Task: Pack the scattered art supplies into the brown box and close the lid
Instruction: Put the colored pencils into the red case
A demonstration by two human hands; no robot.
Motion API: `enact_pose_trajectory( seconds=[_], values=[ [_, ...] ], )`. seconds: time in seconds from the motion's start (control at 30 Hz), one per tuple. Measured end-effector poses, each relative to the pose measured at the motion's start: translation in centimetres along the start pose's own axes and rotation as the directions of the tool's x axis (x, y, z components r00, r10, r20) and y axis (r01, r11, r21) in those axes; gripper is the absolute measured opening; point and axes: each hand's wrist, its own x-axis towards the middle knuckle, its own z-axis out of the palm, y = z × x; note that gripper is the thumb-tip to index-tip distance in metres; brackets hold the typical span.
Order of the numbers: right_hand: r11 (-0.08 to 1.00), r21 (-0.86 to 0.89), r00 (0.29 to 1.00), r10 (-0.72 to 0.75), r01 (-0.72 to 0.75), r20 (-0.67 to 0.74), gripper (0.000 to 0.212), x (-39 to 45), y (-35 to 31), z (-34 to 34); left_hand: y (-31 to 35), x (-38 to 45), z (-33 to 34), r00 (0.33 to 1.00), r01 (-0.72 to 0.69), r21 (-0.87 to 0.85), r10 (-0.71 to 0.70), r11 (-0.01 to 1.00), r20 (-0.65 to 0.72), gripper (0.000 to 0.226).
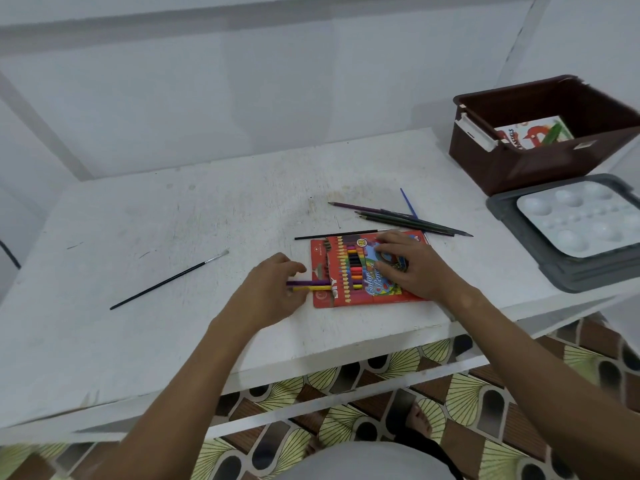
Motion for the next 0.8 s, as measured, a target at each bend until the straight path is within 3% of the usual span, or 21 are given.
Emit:
enact_pose_trajectory(
  seconds=[0.17,0.33,0.43,0.57,0.8],
  values=[
    [1.000,-0.004,1.000,-0.002,0.002,-0.001,0.043,0.0,-0.1,0.0,1.1,0.1,0.2,0.994,-0.102,-0.006,0.102,0.995,0.024,0.029],
    [1.000,-0.006,1.000,0.000,0.000,0.010,0.044,0.0,0.0,0.0,3.3,0.6,1.8,0.980,-0.193,-0.071,0.190,0.979,-0.052,0.024],
    [1.000,-0.001,1.000,0.000,0.000,0.017,0.044,0.0,0.1,-0.1,3.0,0.5,2.0,0.981,-0.176,-0.083,0.168,0.981,-0.100,0.029],
    [1.000,0.007,1.000,-0.005,0.005,0.009,0.044,0.0,0.1,-0.1,0.9,0.3,1.1,0.998,-0.053,-0.034,0.051,0.998,-0.048,0.045],
    [1.000,-0.003,1.000,-0.028,0.028,-0.009,0.040,0.0,-0.1,-0.1,2.1,0.7,1.5,0.997,-0.073,-0.074,0.075,0.995,0.032,0.025]
  ],
)
